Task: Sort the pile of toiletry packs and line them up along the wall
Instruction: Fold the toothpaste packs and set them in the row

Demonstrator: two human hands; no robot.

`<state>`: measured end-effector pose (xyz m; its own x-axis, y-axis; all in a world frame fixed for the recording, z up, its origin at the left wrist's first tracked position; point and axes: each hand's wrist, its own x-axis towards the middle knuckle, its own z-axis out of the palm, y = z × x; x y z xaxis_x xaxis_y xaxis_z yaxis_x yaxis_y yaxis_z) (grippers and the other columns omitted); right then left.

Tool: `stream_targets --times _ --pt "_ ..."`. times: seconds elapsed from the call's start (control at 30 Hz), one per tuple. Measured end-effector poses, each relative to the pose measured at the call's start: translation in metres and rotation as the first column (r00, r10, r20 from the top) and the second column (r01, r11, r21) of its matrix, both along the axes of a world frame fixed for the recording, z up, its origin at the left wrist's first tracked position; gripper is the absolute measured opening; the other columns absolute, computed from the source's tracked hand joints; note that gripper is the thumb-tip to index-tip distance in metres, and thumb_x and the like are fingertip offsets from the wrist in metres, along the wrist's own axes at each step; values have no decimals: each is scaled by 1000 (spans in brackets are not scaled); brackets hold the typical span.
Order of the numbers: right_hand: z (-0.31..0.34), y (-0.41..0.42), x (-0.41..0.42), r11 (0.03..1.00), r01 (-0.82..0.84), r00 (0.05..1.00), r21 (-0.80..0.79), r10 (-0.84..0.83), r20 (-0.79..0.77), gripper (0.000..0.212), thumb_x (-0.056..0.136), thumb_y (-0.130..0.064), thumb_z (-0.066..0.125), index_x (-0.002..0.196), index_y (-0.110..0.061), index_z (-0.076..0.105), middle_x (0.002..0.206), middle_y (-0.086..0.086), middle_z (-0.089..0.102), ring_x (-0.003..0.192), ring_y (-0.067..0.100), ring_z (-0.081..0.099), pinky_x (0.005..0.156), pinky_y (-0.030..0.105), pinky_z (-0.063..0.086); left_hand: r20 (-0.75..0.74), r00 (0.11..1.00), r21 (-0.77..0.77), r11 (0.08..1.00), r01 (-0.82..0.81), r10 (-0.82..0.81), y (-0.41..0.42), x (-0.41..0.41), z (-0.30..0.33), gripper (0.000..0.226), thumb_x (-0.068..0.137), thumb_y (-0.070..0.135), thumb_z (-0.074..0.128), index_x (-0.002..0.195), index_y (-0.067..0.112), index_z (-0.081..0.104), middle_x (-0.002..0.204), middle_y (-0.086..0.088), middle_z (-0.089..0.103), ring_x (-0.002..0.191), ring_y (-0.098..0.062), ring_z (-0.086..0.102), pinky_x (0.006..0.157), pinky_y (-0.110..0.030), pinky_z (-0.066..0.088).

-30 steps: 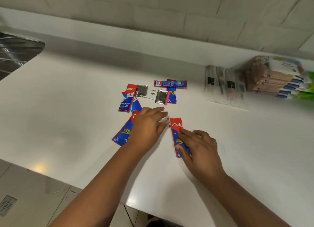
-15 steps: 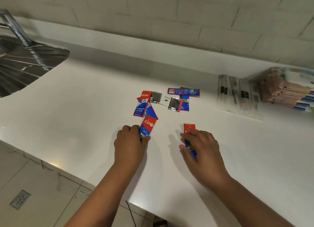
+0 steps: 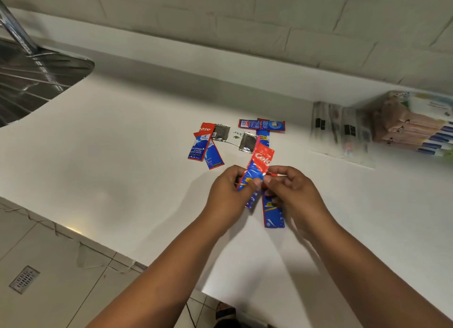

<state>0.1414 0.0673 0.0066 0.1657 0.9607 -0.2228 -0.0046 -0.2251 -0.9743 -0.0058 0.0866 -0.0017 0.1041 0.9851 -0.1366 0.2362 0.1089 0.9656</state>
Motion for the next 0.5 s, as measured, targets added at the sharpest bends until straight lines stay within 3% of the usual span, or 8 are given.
stream_targets --times 0.1,0.17,0.23,0.3,0.37,0.5 --pt "2 -1 12 998 67 989 10 -66 -133 11 84 -2 68 88 -11 63 74 4 71 62 14 63 60 25 49 59 997 -19 998 52 -51 -7 16 -3 22 81 33 73 89 16 61 85 -2 71 78 -19 68 71 -38 55" --pt "-2 -3 19 997 76 986 -5 -76 -145 10 82 -1 69 88 -6 63 79 11 72 69 22 64 68 32 50 76 995 -24 998 60 -58 -14 25 -8 20 80 31 74 90 18 62 84 -2 71 78 -20 68 74 -41 56" --pt "-9 -5 25 996 85 988 -23 -87 -129 14 81 -1 71 92 -1 63 85 18 72 77 30 64 76 42 49 57 996 -21 998 66 -64 -21 31 -12 21 81 30 73 95 21 62 86 2 70 79 -14 67 75 -36 57" --pt "-16 -5 30 996 89 991 -30 -91 -101 18 79 -1 73 94 1 63 88 25 69 80 34 66 80 48 51 -26 998 30 998 56 -55 -26 32 -17 24 82 32 71 102 30 57 92 13 66 82 -5 64 76 -25 54" --pt "-21 -4 34 996 83 996 -27 -83 -12 18 78 -2 75 92 -3 64 87 26 68 77 31 66 76 46 51 -149 989 169 984 48 -23 -30 29 -24 27 85 34 67 106 39 50 96 21 57 87 -3 59 75 -17 49" --pt "-25 3 40 999 18 986 -27 -13 163 18 78 -6 76 90 -10 63 76 14 71 69 22 69 66 34 52 -416 909 370 907 202 -33 -29 15 -40 39 88 47 51 121 26 55 112 10 57 99 -9 50 84 -24 44"
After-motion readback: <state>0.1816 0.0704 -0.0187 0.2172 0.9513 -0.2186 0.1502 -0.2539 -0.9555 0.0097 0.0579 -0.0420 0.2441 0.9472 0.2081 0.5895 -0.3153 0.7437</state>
